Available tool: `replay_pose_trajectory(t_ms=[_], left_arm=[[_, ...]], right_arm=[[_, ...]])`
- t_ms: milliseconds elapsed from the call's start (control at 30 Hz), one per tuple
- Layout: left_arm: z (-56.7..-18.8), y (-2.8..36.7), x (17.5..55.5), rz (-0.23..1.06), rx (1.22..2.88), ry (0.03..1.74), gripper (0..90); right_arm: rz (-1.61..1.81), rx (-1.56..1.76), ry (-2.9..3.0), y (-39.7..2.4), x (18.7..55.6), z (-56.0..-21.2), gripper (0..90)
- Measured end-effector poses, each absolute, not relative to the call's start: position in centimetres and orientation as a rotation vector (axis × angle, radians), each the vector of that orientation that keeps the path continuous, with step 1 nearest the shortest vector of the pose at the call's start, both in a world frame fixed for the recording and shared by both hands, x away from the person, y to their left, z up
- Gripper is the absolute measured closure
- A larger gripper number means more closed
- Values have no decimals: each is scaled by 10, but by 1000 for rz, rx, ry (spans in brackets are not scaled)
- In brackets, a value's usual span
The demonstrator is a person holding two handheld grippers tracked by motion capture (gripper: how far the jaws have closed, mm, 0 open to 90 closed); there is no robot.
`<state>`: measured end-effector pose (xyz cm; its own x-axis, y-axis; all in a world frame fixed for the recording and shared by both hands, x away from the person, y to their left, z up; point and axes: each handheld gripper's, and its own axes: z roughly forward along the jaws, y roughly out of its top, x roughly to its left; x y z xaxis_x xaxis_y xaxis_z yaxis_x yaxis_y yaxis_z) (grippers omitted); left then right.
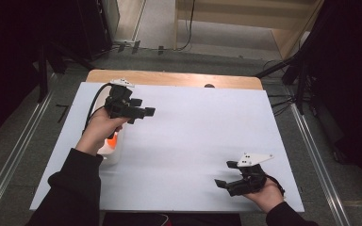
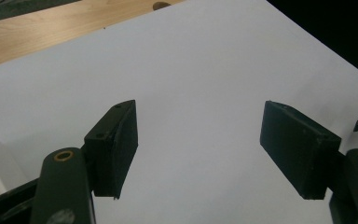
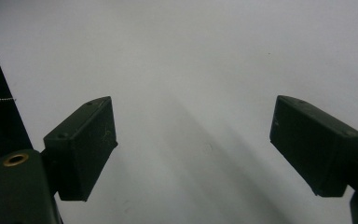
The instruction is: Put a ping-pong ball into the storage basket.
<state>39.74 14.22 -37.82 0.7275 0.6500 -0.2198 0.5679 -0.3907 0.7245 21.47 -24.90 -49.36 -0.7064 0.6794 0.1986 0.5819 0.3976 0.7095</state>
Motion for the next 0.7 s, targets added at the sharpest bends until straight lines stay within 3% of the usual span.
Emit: replay_pose_trajectory(t_ms=[700], left_arm=[[-384, 136, 378, 130, 2105, 877, 280]], right_arm=[[1199, 1138, 2529, -248, 215, -493, 131]])
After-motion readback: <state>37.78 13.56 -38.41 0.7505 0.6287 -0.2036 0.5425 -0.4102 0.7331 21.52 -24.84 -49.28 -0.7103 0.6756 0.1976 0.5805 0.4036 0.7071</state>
